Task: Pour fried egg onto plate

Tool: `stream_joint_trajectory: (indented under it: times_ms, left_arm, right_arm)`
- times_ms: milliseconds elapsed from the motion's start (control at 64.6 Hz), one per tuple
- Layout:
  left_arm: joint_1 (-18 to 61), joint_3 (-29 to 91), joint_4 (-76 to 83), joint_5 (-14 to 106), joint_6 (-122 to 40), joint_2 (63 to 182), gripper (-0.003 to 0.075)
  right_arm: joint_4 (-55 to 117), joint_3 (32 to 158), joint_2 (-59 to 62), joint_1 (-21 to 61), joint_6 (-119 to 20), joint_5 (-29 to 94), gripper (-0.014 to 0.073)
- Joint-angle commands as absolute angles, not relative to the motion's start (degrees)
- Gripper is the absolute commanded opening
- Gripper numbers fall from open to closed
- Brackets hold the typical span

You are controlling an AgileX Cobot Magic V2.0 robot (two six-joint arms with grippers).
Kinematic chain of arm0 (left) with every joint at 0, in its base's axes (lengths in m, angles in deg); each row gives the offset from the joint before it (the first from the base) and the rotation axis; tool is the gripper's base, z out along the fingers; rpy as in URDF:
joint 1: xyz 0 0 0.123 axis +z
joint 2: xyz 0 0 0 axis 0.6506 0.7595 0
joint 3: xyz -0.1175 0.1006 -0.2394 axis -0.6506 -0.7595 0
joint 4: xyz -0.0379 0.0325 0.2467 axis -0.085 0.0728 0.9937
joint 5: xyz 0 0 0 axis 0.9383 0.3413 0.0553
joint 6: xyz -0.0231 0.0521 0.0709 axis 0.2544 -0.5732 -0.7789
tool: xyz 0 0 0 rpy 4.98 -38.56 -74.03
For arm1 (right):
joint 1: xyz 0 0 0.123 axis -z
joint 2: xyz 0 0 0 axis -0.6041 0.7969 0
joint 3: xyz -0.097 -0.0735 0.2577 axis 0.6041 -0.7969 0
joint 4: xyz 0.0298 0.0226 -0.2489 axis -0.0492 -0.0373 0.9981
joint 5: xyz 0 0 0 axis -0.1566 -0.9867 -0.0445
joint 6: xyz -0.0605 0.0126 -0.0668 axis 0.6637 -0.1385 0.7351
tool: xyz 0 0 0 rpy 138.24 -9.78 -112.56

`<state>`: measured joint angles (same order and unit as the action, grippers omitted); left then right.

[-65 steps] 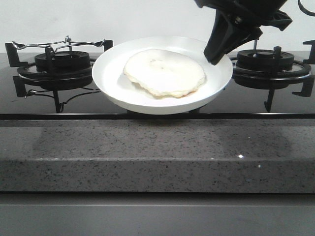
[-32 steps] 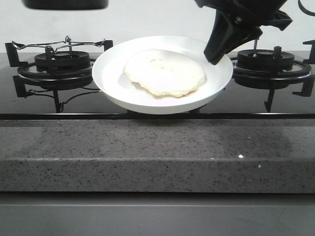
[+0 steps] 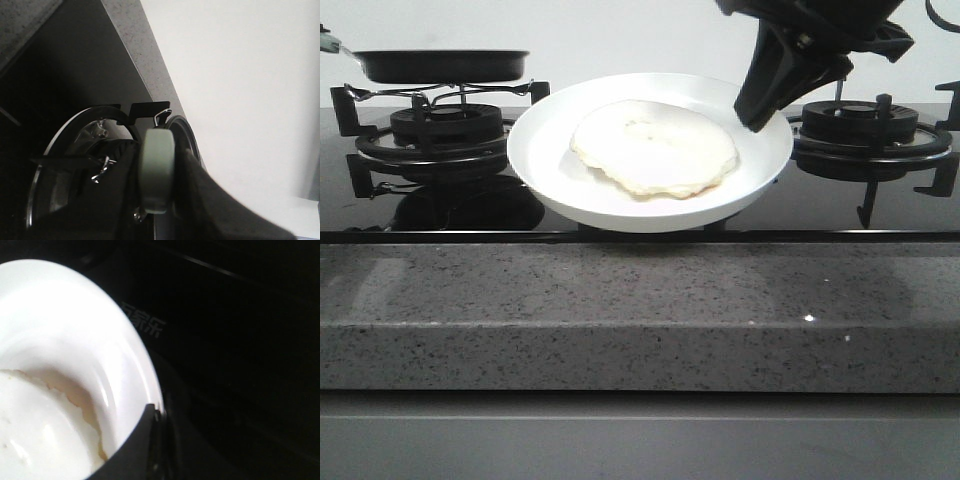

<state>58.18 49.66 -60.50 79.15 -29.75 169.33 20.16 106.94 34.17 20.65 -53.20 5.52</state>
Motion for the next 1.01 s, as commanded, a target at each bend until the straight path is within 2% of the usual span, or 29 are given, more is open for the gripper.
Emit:
stream_joint_trajectory:
  times_ms: [0, 139, 263, 372, 511, 666, 991]
  left_arm:
    - [58.2, 51.6, -64.9, 81.8, -29.7, 166.7, -0.0018]
    - [58.2, 51.6, -64.8, 81.7, -30.7, 166.7, -0.0012]
    - [58.2, 51.6, -64.3, 81.6, -32.1, 166.7, 0.0055]
    - [58.2, 51.6, -63.6, 81.9, -32.2, 166.7, 0.0167]
    - [58.2, 51.6, -63.5, 82.9, -33.7, 166.7, 0.0351]
    - [58.2, 51.6, -62.6, 84.6, -33.8, 166.7, 0.0475]
    - [58.4, 51.6, -58.5, 89.2, -33.8, 166.7, 0.0494]
  right_arm:
    - [18.4, 108.4, 31.8, 20.7, -52.7, 8.1, -0.0057]
    - [18.4, 108.4, 31.8, 20.7, -52.7, 8.1, -0.0057]
    - [18.4, 108.4, 31.8, 20.7, -52.7, 8.1, -0.0057]
    - [18.4, 108.4, 31.8, 20.7, -52.7, 8.1, -0.0057]
    - [18.4, 108.4, 31.8, 20.7, -52.7, 8.1, -0.0057]
    - [18.4, 108.4, 31.8, 20.7, -52.7, 8.1, -0.0057]
    - [18.4, 108.4, 31.8, 20.7, -52.7, 8.1, -0.0057]
